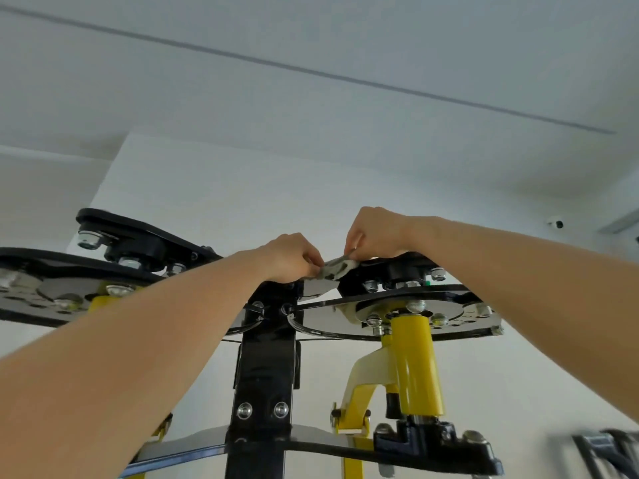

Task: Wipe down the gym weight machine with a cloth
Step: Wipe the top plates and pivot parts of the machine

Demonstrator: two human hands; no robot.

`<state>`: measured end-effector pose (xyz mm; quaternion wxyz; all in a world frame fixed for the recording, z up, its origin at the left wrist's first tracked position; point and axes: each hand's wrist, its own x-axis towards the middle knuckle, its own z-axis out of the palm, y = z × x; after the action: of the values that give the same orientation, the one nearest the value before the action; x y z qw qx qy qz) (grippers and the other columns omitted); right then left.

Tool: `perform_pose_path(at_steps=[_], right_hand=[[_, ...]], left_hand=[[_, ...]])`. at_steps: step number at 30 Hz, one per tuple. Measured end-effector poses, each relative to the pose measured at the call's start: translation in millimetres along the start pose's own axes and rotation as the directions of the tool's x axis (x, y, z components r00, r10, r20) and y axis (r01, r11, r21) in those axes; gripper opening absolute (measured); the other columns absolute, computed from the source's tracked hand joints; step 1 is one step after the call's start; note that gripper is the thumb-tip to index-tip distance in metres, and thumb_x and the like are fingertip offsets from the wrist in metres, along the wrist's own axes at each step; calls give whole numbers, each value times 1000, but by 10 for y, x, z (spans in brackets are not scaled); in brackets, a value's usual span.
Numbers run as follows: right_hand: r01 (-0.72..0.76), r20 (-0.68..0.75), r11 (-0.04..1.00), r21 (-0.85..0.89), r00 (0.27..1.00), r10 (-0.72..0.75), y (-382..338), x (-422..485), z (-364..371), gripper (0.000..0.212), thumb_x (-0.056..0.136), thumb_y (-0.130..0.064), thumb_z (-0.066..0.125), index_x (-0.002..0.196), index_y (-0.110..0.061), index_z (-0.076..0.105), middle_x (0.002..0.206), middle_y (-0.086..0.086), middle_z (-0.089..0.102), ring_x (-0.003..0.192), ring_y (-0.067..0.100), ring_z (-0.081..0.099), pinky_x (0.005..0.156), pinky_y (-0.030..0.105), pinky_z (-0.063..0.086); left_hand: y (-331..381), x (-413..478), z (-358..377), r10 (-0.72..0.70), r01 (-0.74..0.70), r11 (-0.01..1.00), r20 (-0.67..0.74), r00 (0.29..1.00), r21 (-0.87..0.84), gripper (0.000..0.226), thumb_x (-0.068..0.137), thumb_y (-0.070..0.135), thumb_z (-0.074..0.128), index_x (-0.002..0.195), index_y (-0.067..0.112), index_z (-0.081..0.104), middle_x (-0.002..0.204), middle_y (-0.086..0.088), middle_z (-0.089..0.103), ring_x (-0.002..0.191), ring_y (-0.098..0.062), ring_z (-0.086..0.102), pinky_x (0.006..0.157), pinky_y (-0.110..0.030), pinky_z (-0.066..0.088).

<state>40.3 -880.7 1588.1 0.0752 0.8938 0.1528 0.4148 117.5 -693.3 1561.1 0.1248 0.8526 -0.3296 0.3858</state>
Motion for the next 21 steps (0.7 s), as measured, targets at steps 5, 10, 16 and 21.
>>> perform_pose_path(at_steps=[5,10,16,21], right_hand=[[-76,21,996,48,997,75,209,-245,-230,16,88,-21,74,103,-19,78,102,-7,70,103,14,62,97,31,50],[-160,69,981,109,986,153,466,-495,-418,17,88,-6,69,95,-21,75,100,0,74,90,16,70,80,27,57],[-208,121,962,176,975,188,564,-651,-589,15,90,-15,73,104,-19,78,95,-4,77,95,11,70,87,29,58],[-171,122,981,90,980,160,464,-664,-588,18,86,-32,78,100,-22,78,95,-9,76,95,8,68,83,25,55]], left_hand=[[229,64,56,71,-73,974,-21,997,-214,22,96,31,67,116,28,76,114,8,70,110,-13,60,95,-28,44],[492,113,115,112,-124,922,-51,992,-368,25,96,17,58,105,27,80,111,7,73,111,-15,62,103,-32,46],[749,149,121,147,-183,896,-119,982,-405,31,92,50,67,101,24,80,103,5,72,102,-15,62,86,-29,47],[777,168,144,221,-271,913,-190,957,-305,26,87,41,76,103,21,80,98,7,75,94,-8,66,82,-23,50]])
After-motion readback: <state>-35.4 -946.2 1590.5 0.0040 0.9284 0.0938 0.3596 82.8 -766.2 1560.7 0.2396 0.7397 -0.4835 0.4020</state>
